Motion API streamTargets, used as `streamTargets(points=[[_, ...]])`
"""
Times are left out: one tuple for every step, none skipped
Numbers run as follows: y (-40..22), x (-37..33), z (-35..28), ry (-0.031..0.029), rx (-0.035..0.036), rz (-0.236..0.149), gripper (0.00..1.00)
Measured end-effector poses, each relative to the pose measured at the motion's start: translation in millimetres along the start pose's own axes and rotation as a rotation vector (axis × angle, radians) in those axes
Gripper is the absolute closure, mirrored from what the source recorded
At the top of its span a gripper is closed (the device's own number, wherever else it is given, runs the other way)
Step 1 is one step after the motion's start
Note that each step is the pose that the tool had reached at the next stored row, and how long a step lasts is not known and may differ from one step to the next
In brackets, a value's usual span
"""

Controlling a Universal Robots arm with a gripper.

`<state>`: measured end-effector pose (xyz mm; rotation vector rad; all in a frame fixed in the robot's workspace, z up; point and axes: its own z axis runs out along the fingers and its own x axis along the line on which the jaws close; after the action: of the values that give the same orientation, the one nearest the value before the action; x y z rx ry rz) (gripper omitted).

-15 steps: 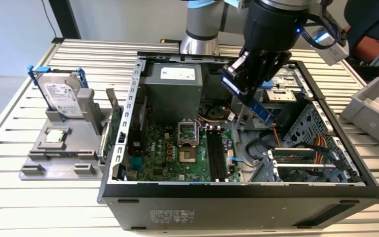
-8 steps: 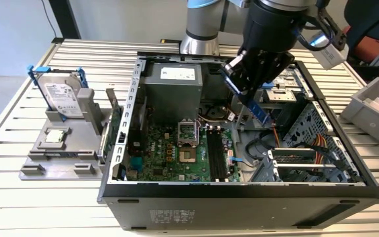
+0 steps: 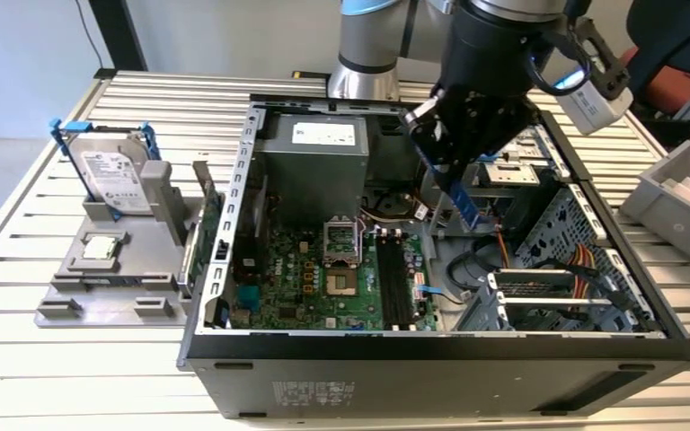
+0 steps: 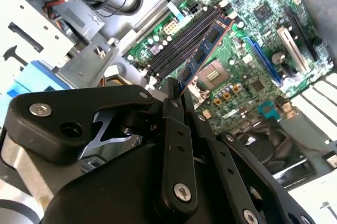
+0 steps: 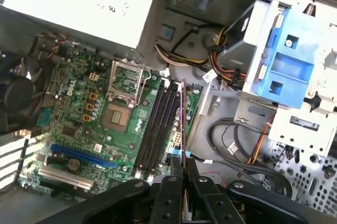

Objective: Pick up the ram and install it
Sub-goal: 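Insert the ram into the slot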

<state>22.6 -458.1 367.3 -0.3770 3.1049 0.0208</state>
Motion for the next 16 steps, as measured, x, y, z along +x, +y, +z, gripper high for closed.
streamTargets(points=[[0.0,0.0,0.2,-0.0002,0.0003,0.018,1.0],[0.0,0.0,0.3,-0.0004,0.0005,0.036,1.0],[0.0,0.0,0.4,-0.0006,0.0008,0.054,1.0],[0.0,0.0,0.5,-0.0008,0.0012,0.073,1.0],[0.0,0.0,0.6,-0.001,0.0015,0.091,1.0],[0.0,0.0,0.6,-0.0012,0.0017,0.109,1.0],[0.0,0.0,0.7,-0.0015,0.002,0.126,1.0],[0.0,0.0,0.8,-0.0016,0.0023,0.145,1.0],[0.0,0.0,0.9,-0.0019,0.0025,0.163,1.0],[0.0,0.0,1.0,-0.0021,0.0028,0.182,1.0],[0.0,0.0,1.1,-0.0023,0.0031,0.2,1.0],[0.0,0.0,1.1,-0.0025,0.0033,0.217,1.0],[-0.1,0.0,1.1,-0.0026,0.0035,0.23,1.0],[-0.1,0.0,1.1,-0.0027,0.0035,0.232,1.0],[-0.1,0.0,1.2,-0.0027,0.0035,0.232,1.0],[-0.1,0.0,1.1,-0.0027,0.0035,0.233,1.0]])
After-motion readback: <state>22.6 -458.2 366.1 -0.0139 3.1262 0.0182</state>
